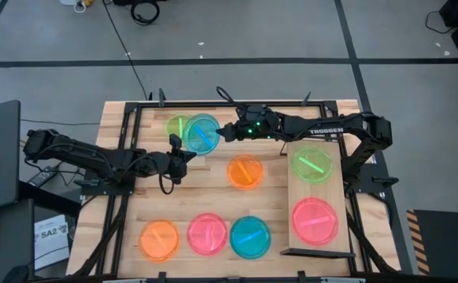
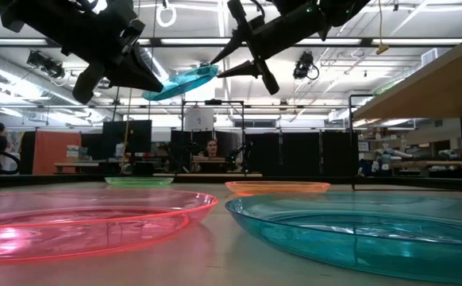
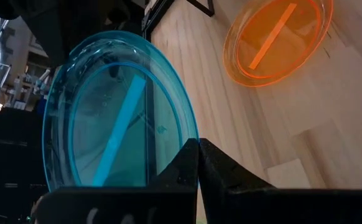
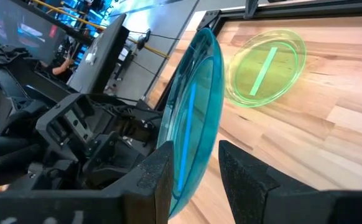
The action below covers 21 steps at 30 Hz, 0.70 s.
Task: Place and stack plates onto a shelf
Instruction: Stack the top blue transparent plate on top of the green transparent plate on the shelf
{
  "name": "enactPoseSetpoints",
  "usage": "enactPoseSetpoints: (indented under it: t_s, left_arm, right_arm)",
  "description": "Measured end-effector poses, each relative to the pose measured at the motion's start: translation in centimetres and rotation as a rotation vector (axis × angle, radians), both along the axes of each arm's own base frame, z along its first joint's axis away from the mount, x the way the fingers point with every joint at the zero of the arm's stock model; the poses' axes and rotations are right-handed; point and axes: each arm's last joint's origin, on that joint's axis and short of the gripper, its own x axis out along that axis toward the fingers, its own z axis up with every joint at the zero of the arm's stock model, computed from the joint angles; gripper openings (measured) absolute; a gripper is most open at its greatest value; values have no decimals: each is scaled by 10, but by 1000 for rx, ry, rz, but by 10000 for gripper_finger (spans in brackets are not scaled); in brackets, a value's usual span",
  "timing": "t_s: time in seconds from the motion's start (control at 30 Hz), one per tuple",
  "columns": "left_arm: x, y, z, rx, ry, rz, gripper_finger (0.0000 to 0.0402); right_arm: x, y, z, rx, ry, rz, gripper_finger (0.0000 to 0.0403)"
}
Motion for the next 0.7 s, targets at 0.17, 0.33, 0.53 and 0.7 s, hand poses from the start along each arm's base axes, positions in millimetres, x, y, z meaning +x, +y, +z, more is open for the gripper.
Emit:
enactPoseSetpoints:
  t_s: [0.17, 0.33, 0.53, 0.7]
  left_arm:
    - [0, 0, 0, 2, 1, 0, 7]
    - [0, 0, 0, 2, 1, 0, 8]
    - [0, 0, 0, 3, 2, 2, 9]
    - [0, 0, 0, 0, 1, 4, 9]
  right_arm:
    - [-1, 0, -3, 7, 34, 0, 126]
    - [-2, 0, -4, 7, 45, 1, 103]
    - [-2, 0, -4, 1, 46, 4, 65]
    - [-2, 0, -4, 0, 46, 4, 39]
